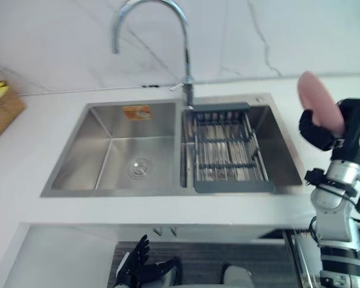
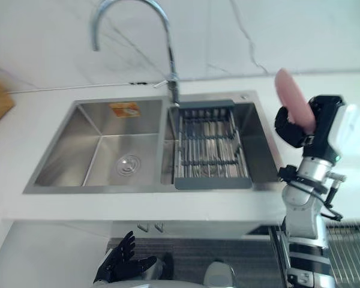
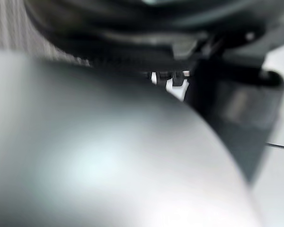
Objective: Walk over to the sink, pick up the cup, carry it to the dishwasher, place the cup inside the dishwasher, then close the dishwasher door
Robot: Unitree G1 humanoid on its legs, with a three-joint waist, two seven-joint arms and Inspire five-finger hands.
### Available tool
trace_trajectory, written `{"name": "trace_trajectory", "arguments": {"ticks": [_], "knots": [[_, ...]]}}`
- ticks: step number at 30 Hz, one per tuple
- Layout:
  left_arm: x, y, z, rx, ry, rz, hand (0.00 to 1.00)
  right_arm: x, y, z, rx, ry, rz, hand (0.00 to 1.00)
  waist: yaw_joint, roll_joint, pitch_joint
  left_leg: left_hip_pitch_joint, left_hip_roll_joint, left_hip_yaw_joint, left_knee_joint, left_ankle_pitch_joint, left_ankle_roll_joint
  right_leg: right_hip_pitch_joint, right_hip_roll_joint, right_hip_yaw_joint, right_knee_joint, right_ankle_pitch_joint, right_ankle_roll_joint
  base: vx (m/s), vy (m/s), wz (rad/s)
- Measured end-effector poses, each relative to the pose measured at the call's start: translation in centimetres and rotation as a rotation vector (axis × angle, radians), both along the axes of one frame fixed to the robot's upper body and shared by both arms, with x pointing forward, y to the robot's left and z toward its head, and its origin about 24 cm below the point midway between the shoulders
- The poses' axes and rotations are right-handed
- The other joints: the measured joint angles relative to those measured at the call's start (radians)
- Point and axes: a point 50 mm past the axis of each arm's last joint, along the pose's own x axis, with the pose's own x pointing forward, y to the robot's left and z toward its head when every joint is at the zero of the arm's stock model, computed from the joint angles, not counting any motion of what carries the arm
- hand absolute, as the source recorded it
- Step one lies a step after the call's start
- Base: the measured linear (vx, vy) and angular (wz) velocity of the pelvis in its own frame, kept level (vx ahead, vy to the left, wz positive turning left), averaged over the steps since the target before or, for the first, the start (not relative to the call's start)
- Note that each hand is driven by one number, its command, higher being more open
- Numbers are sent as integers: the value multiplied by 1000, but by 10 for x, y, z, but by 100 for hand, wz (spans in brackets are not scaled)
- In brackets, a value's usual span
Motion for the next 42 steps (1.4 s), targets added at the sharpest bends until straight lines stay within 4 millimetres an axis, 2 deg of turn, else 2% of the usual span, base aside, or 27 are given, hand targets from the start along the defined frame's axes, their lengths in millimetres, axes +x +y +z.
{"name": "trace_trajectory", "arguments": {"ticks": [1,2,3,4,5,6,7,8,9,10,11,12,15,18,21,23,24,27,31,33,40,42], "knots": [[2,-3,-2,-10,9,10,100,5,3,5,4,-1,12,0,3,18,8,22,36,63,-31,12,23,38,-6,-69,-60,2,-46,-92,186,-129],[3,-4,-2,-15,10,36,100,12,10,8,-1,-6,47,0,17,24,15,44,64,116,-49,14,26,37,-49,-193,3,-13,-70,-100,191,-171],[3,0,-3,-11,16,73,100,20,22,11,-13,-4,99,0,34,24,13,61,93,175,-59,14,26,49,-84,-291,45,-27,-91,-64,136,-161],[3,3,-3,-7,18,99,100,25,30,14,-30,-7,136,0,46,24,13,65,111,213,-64,14,26,60,-101,-342,63,-35,-105,-99,95,-178],[8,7,-2,-6,14,137,100,32,45,20,-62,-30,203,0,66,23,10,67,149,275,-74,18,20,77,-131,-419,87,-42,-117,-113,73,-186],[12,10,-1,-10,8,166,100,37,59,25,-103,-43,253,0,90,16,6,65,181,334,-84,26,7,97,-161,-469,103,-45,-122,-116,40,-174],[14,13,-1,-4,7,180,100,39,64,26,-119,-45,277,0,99,10,3,65,194,362,-88,28,5,107,-181,-488,114,-43,-126,-90,-32,-157],[14,19,0,8,10,210,100,46,74,27,-136,-38,315,0,112,-9,-7,63,215,407,-89,34,-5,135,-224,-509,141,-32,-145,-86,-116,-137],[13,29,0,31,14,260,100,52,79,27,-143,-26,336,0,131,-29,-16,62,236,447,-85,43,-22,154,-262,-517,155,-7,-185,-81,-163,-126],[13,34,2,44,12,278,100,56,80,28,-143,-21,339,0,139,-39,-18,59,246,460,-79,50,-34,164,-271,-516,147,14,-206,-83,-269,-100],[15,47,5,75,1,306,100,61,81,31,-144,-16,336,0,150,-64,-13,48,269,472,-55,59,-49,189,-273,-506,94,110,-213,-102,-379,-64],[16,57,7,99,0,323,100,63,78,32,-146,1,318,0,156,-77,-8,37,297,464,-32,70,-69,206,-239,-494,58,79,-144,-135,-498,-53],[4,70,8,109,2,453,100,65,66,27,-151,59,261,0,156,-70,-11,58,365,466,-59,119,-119,217,-170,-486,53,29,-71,-107,-371,-31],[-12,75,8,120,17,506,100,63,56,28,-175,77,226,0,148,-71,-10,100,377,484,-135,178,-148,231,-133,-466,23,-1,-22,-62,-238,-18],[-21,70,7,112,21,518,100,58,43,28,-166,82,182,0,143,-69,-11,107,373,485,-184,219,-151,238,-113,-471,-20,-6,-14,-38,-119,-1],[-26,54,2,73,45,481,100,54,34,24,-151,106,145,0,131,-68,-9,103,360,484,-229,249,-157,239,-104,-478,-57,-5,-9,-35,-58,7],[-24,37,-2,29,51,453,100,53,30,19,-150,131,129,0,122,-68,-5,100,348,483,-255,268,-155,239,-100,-485,-87,-1,0,-41,-20,6],[-5,24,0,3,3,382,100,52,27,12,-171,178,109,0,110,-61,14,82,329,482,-282,294,-154,229,-100,-489,-124,-7,35,-64,-12,3],[8,17,4,-1,-46,293,100,53,19,2,-188,237,58,0,88,-36,52,51,302,480,-328,334,-142,192,-107,-489,-142,-4,60,-71,23,2],[10,15,4,-6,-50,287,100,53,5,-10,-178,310,-16,0,84,-24,76,49,280,475,-365,356,-134,176,-117,-491,-137,2,68,-76,69,7],[23,16,8,-1,-82,259,100,49,-6,-14,-185,314,-128,0,84,-19,126,7,236,457,-420,388,-113,122,-144,-505,-135,17,75,-16,57,10],[32,16,12,-7,-120,258,100,48,-9,-15,-177,307,-155,0,86,-18,146,-4,228,445,-423,389,-113,116,-149,-515,-134,17,75,16,27,14]]}}
